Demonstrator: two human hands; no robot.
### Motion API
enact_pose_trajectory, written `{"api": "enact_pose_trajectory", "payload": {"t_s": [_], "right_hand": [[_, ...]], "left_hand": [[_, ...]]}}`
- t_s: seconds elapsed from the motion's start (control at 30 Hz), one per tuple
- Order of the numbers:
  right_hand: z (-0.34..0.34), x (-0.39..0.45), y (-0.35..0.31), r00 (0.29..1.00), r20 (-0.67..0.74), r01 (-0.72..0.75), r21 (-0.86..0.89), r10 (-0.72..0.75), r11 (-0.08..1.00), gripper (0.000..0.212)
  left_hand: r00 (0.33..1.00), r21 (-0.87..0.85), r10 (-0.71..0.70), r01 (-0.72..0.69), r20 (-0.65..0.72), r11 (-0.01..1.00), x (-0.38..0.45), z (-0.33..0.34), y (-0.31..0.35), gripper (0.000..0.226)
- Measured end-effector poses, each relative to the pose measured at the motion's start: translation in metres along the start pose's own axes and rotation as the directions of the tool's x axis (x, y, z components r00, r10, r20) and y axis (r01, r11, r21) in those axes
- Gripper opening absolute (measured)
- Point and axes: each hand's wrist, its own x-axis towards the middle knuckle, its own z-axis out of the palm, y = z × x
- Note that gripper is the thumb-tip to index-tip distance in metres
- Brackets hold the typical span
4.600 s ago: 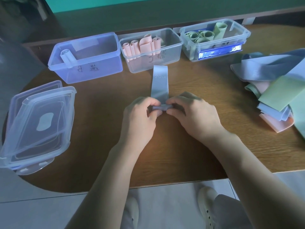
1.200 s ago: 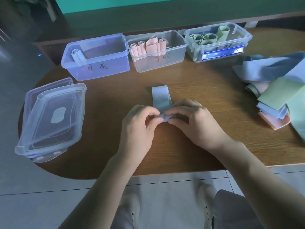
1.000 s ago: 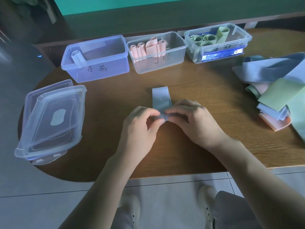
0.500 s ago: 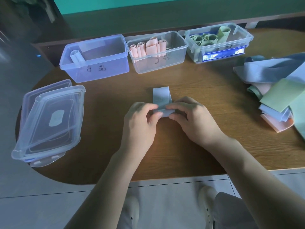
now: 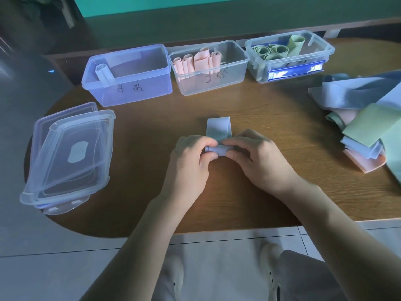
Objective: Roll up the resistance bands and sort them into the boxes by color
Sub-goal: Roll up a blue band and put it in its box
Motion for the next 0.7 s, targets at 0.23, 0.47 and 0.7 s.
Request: {"api": "enact_pose_trajectory", "payload": {"t_s": [0.23, 0.47, 0.7], "right_hand": [[-0.011, -0.025, -0.005, 0.998, 0.045, 0.033, 0.01, -0.034, 0.999, 0.029], [-0.008, -0.017, -0.006, 0.999, -0.02, 0.031, 0.032, -0.03, 0.999, 0.02], [-0.006, -0.004, -0.002, 1.0, 0.02, -0.013, 0.011, 0.013, 1.0, 0.025]], "left_hand": [[0.998, 0.001, 0.058, -0.058, 0.017, 0.998, -0.023, -0.005, 0.007, 0.02], [0.998, 0.032, 0.044, -0.043, -0.042, 0.999, -0.014, 0.003, -0.002, 0.012], [0.991, -0.032, -0.021, 0.017, -0.13, 0.999, -0.006, 0.003, 0.0, 0.008]]}}
